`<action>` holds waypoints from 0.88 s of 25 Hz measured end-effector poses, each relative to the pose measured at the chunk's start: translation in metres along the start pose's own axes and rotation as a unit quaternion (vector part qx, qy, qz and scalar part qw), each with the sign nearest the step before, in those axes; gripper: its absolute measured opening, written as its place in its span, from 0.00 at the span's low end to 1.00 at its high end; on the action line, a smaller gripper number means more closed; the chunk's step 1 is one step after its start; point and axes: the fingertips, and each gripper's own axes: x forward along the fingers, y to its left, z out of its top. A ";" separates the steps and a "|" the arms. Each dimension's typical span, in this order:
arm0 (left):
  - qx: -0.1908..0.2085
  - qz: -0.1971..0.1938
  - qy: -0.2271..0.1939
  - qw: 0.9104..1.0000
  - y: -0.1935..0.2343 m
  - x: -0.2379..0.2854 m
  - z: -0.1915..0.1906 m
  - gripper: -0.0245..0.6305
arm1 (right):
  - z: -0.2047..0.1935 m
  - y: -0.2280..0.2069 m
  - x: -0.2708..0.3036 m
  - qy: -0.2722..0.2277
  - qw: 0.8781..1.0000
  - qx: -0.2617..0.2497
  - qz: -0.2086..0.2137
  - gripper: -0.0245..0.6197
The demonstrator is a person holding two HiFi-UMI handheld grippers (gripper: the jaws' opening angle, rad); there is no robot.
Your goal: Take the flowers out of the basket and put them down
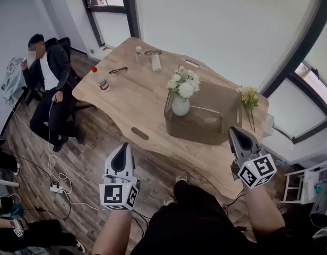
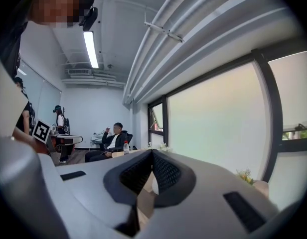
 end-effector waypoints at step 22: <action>0.068 -0.018 0.035 0.997 0.009 0.161 0.025 0.04 | 0.016 -0.076 0.133 -0.047 0.998 0.009 0.027 0.07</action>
